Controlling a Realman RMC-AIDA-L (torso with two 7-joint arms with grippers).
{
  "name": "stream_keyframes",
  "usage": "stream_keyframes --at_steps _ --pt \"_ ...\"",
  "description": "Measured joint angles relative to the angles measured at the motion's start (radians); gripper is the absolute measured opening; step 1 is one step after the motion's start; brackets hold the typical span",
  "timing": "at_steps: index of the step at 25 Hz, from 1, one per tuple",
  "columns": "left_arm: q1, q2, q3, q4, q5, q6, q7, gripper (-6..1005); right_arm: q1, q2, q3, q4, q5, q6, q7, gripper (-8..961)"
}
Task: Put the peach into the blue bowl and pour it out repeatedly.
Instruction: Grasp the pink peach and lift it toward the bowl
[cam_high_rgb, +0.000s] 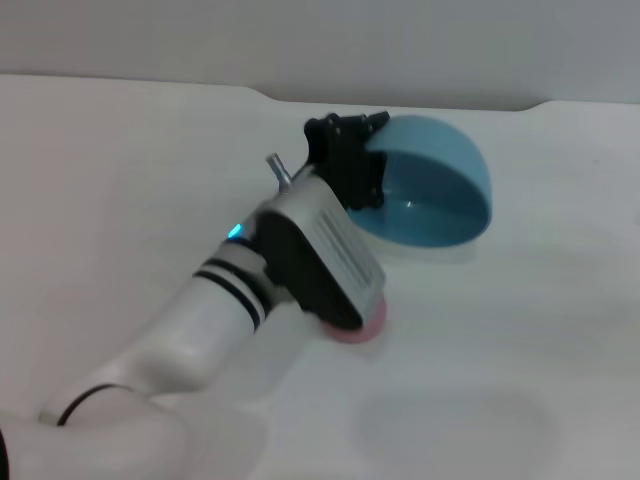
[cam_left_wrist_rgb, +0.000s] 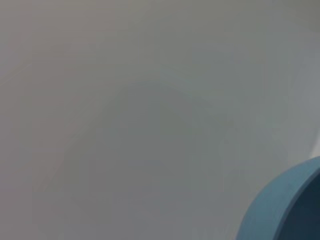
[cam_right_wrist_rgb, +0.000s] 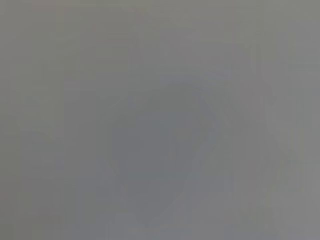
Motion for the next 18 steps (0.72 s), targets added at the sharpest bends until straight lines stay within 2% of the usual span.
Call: stream_keyframes --at_steps 1,2,6,7,9,10,11,13,18 --pt "0.0 0.0 0.0 0.0 0.0 0.0 0.0 -1 0.002 0.0 -0.002 0.0 -0.001 0.001 0.0 495" --pt "0.0 0.004 -0.039 0.015 0.002 0.026 -0.099 -1 0.005 0.0 -0.005 0.001 -0.002 0.001 -0.003 496" --pt "0.003 0.012 -0.177 0.063 -0.001 0.17 -0.196 -2 0.03 0.0 -0.008 0.027 -0.01 0.002 -0.041 498" --pt "0.013 0.015 -0.301 0.114 -0.003 0.329 -0.212 -2 0.038 0.0 -0.011 0.031 -0.02 0.003 -0.045 499" --pt "0.022 0.015 -0.431 0.169 -0.003 0.52 -0.214 -2 0.06 0.0 -0.018 0.035 -0.068 0.004 -0.047 500" --pt "0.022 0.015 -0.431 0.169 -0.003 0.52 -0.214 -1 0.077 0.0 -0.021 0.035 -0.101 0.007 -0.046 500" --pt "0.023 0.014 -0.518 0.2 -0.005 0.655 -0.214 -1 0.092 0.0 -0.023 0.036 -0.131 0.01 -0.046 501" --pt "0.02 0.012 -0.639 0.237 -0.009 0.883 -0.23 -1 0.125 0.0 -0.026 0.042 -0.193 0.017 -0.046 502" --pt "-0.028 0.018 -0.882 0.254 -0.002 1.271 -0.339 -2 0.204 -0.001 -0.084 0.074 -0.317 0.049 -0.04 505"
